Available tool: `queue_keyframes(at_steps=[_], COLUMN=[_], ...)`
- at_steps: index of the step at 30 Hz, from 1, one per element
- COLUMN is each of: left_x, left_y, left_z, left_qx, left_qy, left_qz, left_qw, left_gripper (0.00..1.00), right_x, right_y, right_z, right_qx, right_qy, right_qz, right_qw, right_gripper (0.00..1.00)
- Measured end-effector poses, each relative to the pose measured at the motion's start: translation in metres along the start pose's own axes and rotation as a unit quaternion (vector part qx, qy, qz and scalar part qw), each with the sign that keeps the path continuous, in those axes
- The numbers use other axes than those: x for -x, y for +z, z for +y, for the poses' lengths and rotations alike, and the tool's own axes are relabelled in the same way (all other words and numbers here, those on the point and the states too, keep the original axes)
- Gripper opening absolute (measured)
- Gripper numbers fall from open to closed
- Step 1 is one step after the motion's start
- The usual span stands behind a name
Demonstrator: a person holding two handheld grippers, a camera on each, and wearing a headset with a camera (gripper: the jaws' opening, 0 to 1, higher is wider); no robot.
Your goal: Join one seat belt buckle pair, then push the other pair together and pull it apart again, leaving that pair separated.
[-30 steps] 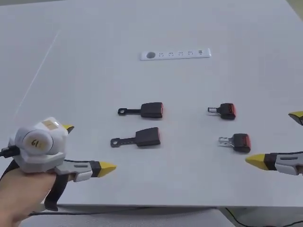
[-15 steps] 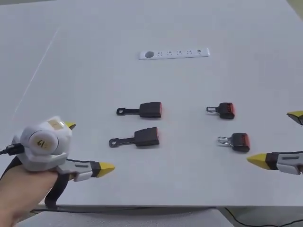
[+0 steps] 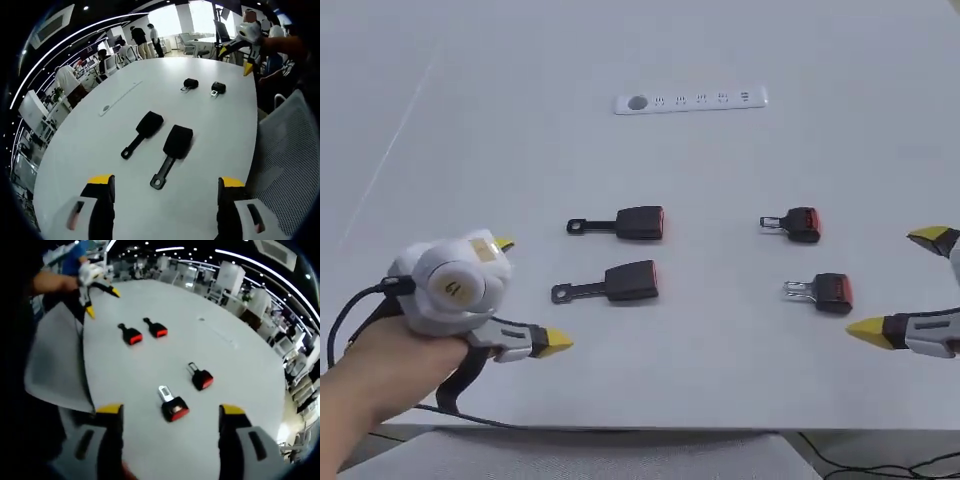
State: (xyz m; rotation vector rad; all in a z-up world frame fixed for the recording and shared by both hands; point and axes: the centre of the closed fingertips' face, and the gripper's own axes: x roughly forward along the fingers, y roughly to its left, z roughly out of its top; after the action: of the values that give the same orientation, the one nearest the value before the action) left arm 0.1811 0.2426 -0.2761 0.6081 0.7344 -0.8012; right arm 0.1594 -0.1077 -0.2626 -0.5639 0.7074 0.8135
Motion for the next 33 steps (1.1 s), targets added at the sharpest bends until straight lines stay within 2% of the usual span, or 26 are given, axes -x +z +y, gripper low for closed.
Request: queue_keyframes(at_steps=[2, 3, 8, 9, 10, 11, 13, 15, 17, 19, 20, 22, 29, 31, 33], left_x=[-0.006, -0.009, -0.023, -0.025, -0.029, -0.03, -0.036, -0.043, -0.05, -0.058, -0.06, -0.064, -0.08, -0.087, -0.091], left_y=[0.0, 0.001, 0.005, 0.007, 0.009, 0.01, 0.008, 0.01, 0.011, 0.012, 0.012, 0.016, 0.019, 0.019, 0.021], left_z=[0.0, 0.0, -0.002, -0.002, -0.002, -0.002, -0.006, -0.012, -0.014, -0.01, -0.01, -0.011, -0.014, -0.016, -0.018], left_qx=[0.004, 0.0, -0.029, -0.036, -0.056, -0.058, -0.056, -0.062, -0.07, -0.076, -0.076, -0.08, -0.09, -0.093, -0.086], left_qy=[-0.013, -0.017, -0.034, -0.037, -0.04, -0.041, -0.057, -0.08, -0.088, -0.08, -0.081, -0.093, -0.13, -0.139, -0.154], left_qz=[0.002, 0.002, 0.014, 0.014, 0.01, 0.011, 0.026, 0.025, 0.027, 0.034, 0.036, 0.032, 0.044, 0.052, 0.053], left_qw=[0.9999, 0.9998, 0.9989, 0.9986, 0.9976, 0.9974, 0.9965, 0.9945, 0.9934, 0.9934, 0.9931, 0.9919, 0.9864, 0.9845, 0.9828], left_gripper=[0.85, 0.84, 0.81, 0.81, 0.81, 0.81, 0.77, 0.69, 0.67, 0.72, 0.72, 0.68, 0.52, 0.51, 0.48], right_x=[-0.003, -0.006, -0.014, -0.015, -0.016, -0.018, -0.022, -0.028, -0.033, -0.037, -0.039, -0.041, -0.055, -0.058, -0.06], right_y=[-0.001, -0.003, -0.006, -0.006, -0.006, -0.007, -0.01, -0.011, -0.014, -0.017, -0.019, -0.021, -0.027, -0.032, -0.033], right_z=[0.002, 0.004, 0.003, 0.002, 0.002, 0.001, -0.002, -0.001, -0.002, -0.001, 0.002, 0.002, -0.011, -0.011, -0.007], right_qx=[0.003, 0.008, 0.026, 0.028, 0.03, 0.032, 0.044, 0.05, 0.059, 0.069, 0.082, 0.089, 0.095, 0.098, 0.099], right_qy=[0.005, 0.015, 0.031, 0.032, 0.036, 0.037, 0.037, 0.046, 0.053, 0.065, 0.084, 0.093, 0.104, 0.12, 0.139], right_qz=[0.003, 0.006, 0.016, 0.018, 0.02, 0.021, 0.031, 0.035, 0.042, 0.05, 0.053, 0.056, 0.069, 0.079, 0.078], right_qw=[1.0, 0.9998, 0.9991, 0.9989, 0.9987, 0.9986, 0.9979, 0.9971, 0.996, 0.9943, 0.9918, 0.9901, 0.9876, 0.9847, 0.9823], right_gripper=[0.77, 0.76, 0.71, 0.71, 0.7, 0.7, 0.68, 0.66, 0.65, 0.63, 0.6, 0.55, 0.54, 0.52, 0.49])
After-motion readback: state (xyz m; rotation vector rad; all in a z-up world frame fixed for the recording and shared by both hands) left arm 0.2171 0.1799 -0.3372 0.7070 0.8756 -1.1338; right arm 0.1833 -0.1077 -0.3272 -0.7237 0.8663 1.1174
